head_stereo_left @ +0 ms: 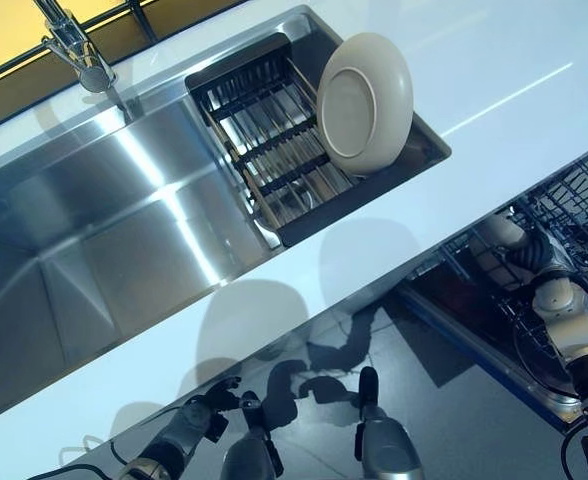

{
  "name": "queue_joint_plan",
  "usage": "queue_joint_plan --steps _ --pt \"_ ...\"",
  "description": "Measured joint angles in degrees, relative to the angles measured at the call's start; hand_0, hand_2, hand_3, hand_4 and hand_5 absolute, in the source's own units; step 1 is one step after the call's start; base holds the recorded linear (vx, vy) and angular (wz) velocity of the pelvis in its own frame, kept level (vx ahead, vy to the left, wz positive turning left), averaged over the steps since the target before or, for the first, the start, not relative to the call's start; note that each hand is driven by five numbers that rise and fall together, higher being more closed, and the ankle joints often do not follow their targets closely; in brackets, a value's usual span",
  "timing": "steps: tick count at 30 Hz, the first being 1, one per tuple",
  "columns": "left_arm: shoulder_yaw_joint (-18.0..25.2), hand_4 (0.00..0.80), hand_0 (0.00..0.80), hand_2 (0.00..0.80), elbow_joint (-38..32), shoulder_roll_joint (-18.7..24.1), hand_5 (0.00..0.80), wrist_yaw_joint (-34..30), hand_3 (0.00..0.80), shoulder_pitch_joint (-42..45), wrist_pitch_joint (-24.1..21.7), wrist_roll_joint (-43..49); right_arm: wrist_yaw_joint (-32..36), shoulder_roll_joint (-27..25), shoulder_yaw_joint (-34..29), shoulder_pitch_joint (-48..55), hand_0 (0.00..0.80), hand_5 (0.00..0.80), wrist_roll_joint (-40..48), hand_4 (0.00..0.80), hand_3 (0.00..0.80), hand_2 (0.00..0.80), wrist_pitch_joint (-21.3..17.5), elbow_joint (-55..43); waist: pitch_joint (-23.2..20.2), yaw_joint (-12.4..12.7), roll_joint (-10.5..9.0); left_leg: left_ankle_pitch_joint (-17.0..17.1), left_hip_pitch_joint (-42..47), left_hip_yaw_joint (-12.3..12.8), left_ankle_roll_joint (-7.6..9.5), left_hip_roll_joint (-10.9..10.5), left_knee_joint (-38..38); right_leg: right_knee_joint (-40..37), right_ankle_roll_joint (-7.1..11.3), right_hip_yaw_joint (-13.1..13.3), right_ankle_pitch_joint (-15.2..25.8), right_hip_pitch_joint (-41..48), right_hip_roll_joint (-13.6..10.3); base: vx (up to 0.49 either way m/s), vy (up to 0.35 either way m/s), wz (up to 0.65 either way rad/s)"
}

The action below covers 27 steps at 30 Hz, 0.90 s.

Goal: Take plates into dishwasher

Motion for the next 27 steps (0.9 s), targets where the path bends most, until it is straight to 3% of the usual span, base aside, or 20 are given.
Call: queue_joint_plan --steps 10,21,24,26,27 --pt "1.21 0.0 0.0 0.0 0.35 0.21 0.0 0.03 0.0 0.44 0.44 0.6 2.35 3.83 -2.98 5.46 0.8 0.8 0.02 0.8 0.8 0.8 -0.03 -5.12 -2.02 -0.21 -3.97 0.0 0.85 0.14 0.01 0.22 -0.06 -0.01 -0.05 0.16 -0.04 0.74 0.23 0.0 0.0 0.0" --pt "1.37 0.0 0.0 0.0 1.13 0.2 0.0 0.07 0.0 1.19 0.49 2.55 3.82 6.68 -5.5 9.8 0.8 0.8 1.32 0.8 0.8 0.8 -0.01 -8.74 -4.04 -0.55 -6.5 -0.01 2.01 0.47 0.02 0.58 -0.09 -0.03 -0.26 0.47 0.0 1.68 0.58 -0.001 0.001 0.0" --pt "1.35 0.0 0.0 0.0 1.67 0.14 0.0 0.07 0.0 1.62 0.5 2.56 4.05 6.8 -5.48 10.82 0.59 0.59 1.32 0.59 0.59 0.59 0.01 -9.44 -4.4 -0.53 -6.89 -0.02 2.81 0.68 0.02 0.62 -0.1 -0.03 -0.35 0.74 0.07 2.27 0.64 -0.01 0.013 -0.05" --pt "1.36 0.0 0.0 0.0 1.68 0.17 0.0 0.08 0.0 1.87 0.51 2.56 4.24 7.07 -5.48 11.15 0.584 0.584 1.32 0.584 0.584 0.584 0.01 -9.74 -4.94 -0.65 -6.9 -0.06 2.99 1.22 0.03 0.68 -0.12 -0.05 -0.15 0.88 -0.1 2.35 0.67 -0.01 0.02 -0.04" --pt "1.38 0.0 0.0 0.0 1.68 0.19 0.0 0.08 0.0 1.84 0.51 2.56 4.54 7.09 -5.49 11.2 0.634 0.634 1.32 0.634 0.634 0.634 0.02 -10.0 -4.97 -0.73 -6.9 -0.07 3.06 1.29 0.04 0.71 -0.12 -0.05 -0.13 0.95 -0.11 2.36 0.71 -0.007 0.023 -0.04"
